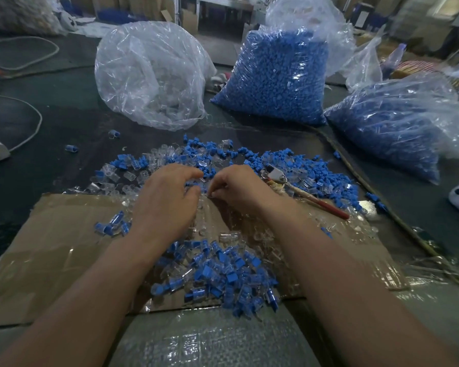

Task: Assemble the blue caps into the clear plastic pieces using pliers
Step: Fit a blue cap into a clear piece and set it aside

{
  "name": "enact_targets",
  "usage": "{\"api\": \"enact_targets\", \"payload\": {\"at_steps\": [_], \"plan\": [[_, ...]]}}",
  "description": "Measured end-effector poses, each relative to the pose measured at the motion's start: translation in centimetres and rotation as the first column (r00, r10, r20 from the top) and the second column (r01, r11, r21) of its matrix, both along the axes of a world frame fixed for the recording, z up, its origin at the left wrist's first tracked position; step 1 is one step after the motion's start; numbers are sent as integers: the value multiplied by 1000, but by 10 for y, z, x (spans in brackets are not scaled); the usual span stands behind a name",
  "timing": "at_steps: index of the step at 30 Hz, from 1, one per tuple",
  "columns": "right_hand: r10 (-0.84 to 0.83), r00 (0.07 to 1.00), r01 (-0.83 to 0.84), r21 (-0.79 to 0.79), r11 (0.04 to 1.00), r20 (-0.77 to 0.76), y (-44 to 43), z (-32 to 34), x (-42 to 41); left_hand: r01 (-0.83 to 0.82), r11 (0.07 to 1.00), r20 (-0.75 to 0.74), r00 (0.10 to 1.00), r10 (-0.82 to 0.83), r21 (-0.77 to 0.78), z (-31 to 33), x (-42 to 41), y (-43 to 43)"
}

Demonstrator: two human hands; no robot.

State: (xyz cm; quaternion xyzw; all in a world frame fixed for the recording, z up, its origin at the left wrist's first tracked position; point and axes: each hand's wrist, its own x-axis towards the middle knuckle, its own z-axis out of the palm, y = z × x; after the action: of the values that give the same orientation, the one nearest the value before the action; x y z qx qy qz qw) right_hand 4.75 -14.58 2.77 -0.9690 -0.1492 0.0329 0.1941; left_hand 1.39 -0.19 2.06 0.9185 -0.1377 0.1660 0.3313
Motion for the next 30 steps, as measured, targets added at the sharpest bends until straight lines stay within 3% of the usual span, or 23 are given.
{"api": "enact_targets", "payload": {"at_steps": [3,10,13,15,17,20,26,30], "plan": [[-24,999,23,17,1000,30,-6,0,-4,-1,1000,7,1000,1,-6,0,-1,0],[-159,987,156,288,945,-11,-23,-5,-23,18,999,23,1000,-16,-48,-1,-3,-1],[-208,976,207,573,793,-64,-26,0,-32,56,995,35,998,-53,-88,-2,-4,-3],[-171,979,195,771,607,-113,-28,4,-37,89,986,7,996,-88,-142,-1,-4,-4],[-107,984,178,868,464,-144,-27,7,-41,135,965,-76,985,-156,-223,0,-5,-5],[-39,988,152,886,438,-150,-20,4,-44,167,931,-145,964,-223,-325,0,-7,-8],[-2,987,149,916,372,-160,-13,2,-46,102,876,-154,969,-195,-471,2,-8,-6],[-15,989,141,897,419,-148,-11,3,-47,105,862,-180,958,-221,-497,3,-7,-6]]}}
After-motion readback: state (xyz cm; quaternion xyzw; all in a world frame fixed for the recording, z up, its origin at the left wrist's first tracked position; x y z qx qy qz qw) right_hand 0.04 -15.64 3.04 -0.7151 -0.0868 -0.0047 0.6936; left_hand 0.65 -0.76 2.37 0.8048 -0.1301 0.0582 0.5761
